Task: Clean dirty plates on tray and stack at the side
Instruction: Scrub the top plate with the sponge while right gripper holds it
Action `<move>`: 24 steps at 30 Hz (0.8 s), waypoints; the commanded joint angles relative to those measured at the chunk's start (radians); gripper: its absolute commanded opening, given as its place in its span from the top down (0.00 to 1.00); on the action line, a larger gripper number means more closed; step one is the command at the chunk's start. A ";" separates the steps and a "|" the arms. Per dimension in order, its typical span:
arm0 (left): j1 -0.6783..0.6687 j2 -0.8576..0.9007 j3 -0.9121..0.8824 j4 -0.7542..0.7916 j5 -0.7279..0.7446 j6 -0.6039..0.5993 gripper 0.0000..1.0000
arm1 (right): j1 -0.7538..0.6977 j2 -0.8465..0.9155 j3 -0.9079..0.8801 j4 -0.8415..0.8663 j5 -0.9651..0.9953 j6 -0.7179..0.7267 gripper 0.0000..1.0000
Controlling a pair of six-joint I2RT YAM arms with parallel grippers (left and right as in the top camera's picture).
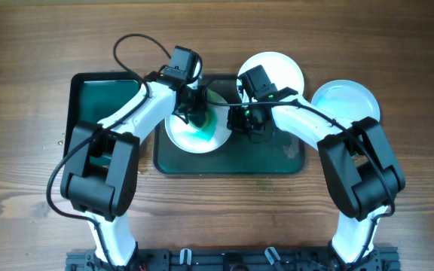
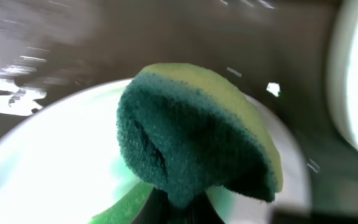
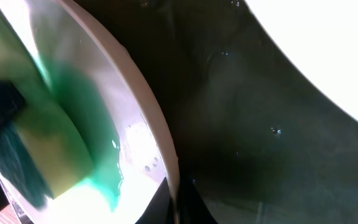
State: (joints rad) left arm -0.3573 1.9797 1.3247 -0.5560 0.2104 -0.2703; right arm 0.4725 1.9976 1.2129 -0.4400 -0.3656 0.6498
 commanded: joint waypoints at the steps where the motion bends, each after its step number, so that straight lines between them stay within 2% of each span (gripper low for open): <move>1: -0.014 0.016 -0.001 -0.011 0.126 0.084 0.96 | 0.004 0.021 0.012 -0.002 -0.003 -0.021 0.96; 5: -0.014 0.016 -0.001 0.031 -0.022 0.070 0.96 | 0.004 0.021 0.012 0.000 -0.010 -0.022 0.96; 11: -0.014 0.016 -0.001 0.013 -0.516 -0.201 0.96 | 0.004 0.021 0.012 0.000 -0.010 -0.023 0.96; 15: -0.014 0.016 -0.001 -0.048 -0.647 -0.272 0.96 | 0.004 0.021 0.012 0.000 -0.010 -0.024 0.96; 19: -0.014 0.016 -0.001 -0.090 -0.602 -0.267 0.96 | 0.004 0.021 0.012 0.000 -0.010 -0.026 0.96; 21: -0.014 0.016 -0.001 -0.116 -0.451 -0.210 0.96 | 0.004 0.021 0.012 0.000 -0.010 -0.026 0.96; 24: -0.014 0.016 -0.001 -0.138 -0.117 -0.039 0.96 | 0.004 0.021 0.012 0.000 -0.011 -0.026 0.96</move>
State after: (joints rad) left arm -0.3786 1.9804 1.3258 -0.6598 -0.2337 -0.4690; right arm 0.4789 1.9976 1.2129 -0.4377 -0.3698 0.6376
